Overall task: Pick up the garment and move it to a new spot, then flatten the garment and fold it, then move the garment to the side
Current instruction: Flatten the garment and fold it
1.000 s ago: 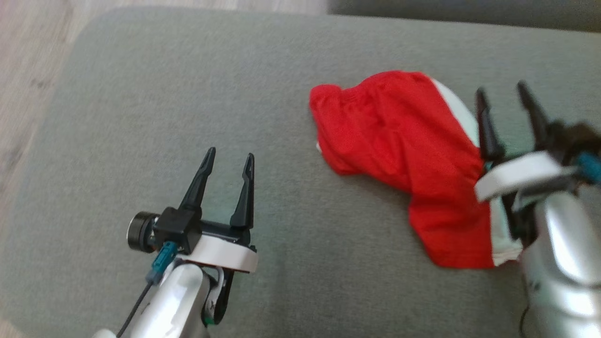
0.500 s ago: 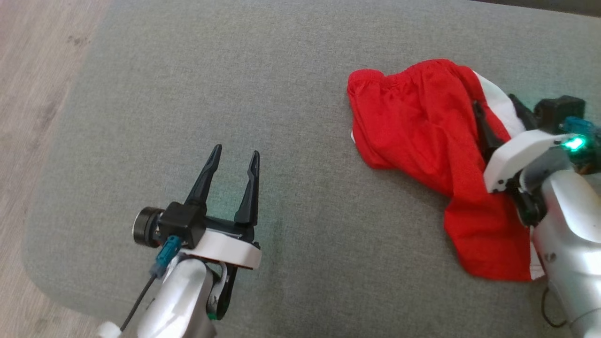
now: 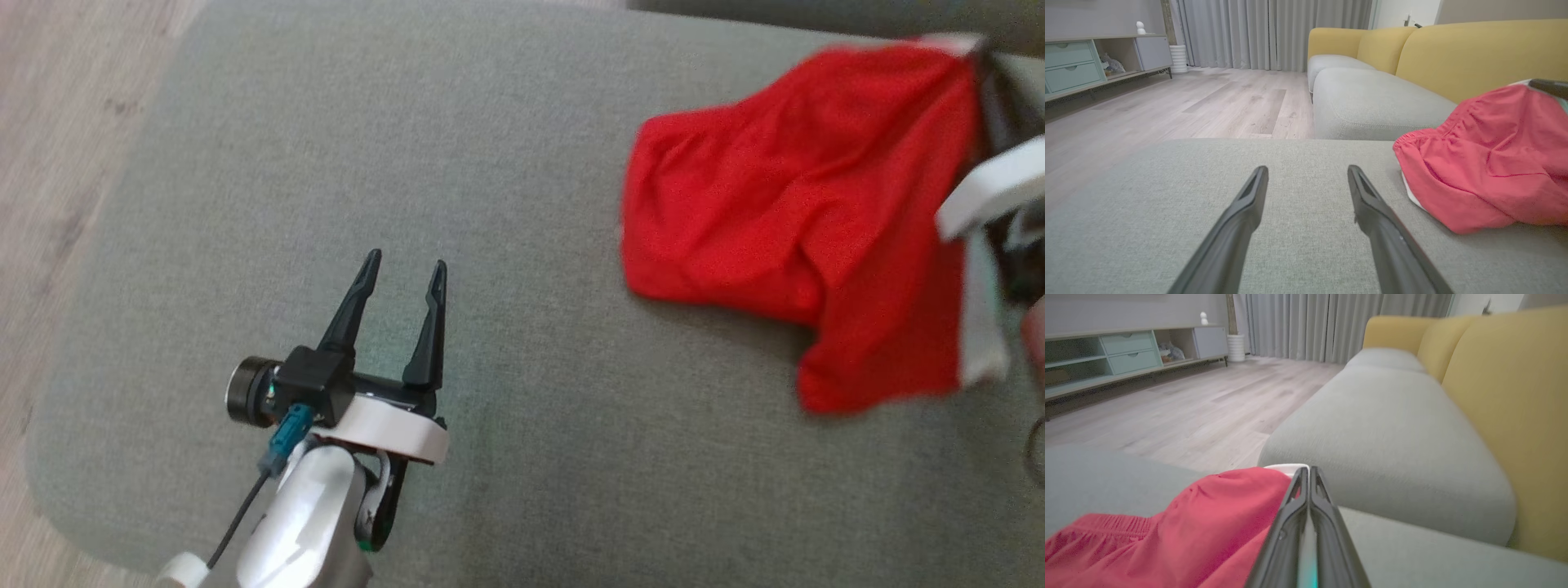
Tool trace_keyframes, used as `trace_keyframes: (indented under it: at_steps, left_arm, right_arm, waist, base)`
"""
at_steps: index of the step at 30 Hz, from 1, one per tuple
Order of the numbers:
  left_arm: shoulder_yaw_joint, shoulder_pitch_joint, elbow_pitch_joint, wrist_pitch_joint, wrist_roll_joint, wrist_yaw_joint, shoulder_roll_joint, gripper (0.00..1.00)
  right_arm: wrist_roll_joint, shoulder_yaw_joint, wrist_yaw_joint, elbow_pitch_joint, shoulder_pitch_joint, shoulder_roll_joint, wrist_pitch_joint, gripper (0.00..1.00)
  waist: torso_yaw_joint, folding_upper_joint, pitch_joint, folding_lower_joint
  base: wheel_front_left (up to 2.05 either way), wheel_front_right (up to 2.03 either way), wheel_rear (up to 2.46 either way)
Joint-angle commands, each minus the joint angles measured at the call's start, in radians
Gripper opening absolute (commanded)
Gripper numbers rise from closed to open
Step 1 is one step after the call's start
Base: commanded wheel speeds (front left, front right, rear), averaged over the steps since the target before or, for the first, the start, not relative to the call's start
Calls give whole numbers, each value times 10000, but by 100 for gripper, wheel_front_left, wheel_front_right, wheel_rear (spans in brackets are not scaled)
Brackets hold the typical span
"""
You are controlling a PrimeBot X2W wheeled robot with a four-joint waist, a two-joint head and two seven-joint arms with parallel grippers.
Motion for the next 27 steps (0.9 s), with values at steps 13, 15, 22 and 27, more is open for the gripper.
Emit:
trace_keyframes:
  at_steps: [13, 15, 22, 27]
  left_arm:
    - [622, 233, -469, -93, -35, 82, 49, 100]
    - [623, 270, -514, -93, -54, 118, 49, 100]
    - [554, 283, -564, -93, -103, 113, 48, 100]
    - [393, 226, -421, -93, -144, 53, 48, 100]
  right_arm:
    - [-708, 1197, -7, -2074, -2803, -764, 179, 0]
    - [-658, 1612, -7, -2501, -2611, -530, 265, 0]
    - [-279, 3735, -7, -3493, -945, 841, 550, 0]
    - [14, 5722, -7, -2847, 277, 2321, 595, 0]
  waist:
    - [-474, 0, -765, 0]
    - [-528, 0, -766, 0]
    - [-631, 0, -613, 0]
    - [-633, 0, -607, 0]
  base:
    - [0, 0, 0]
    - [0, 0, 0]
    - [0, 0, 0]
    - [0, 0, 0]
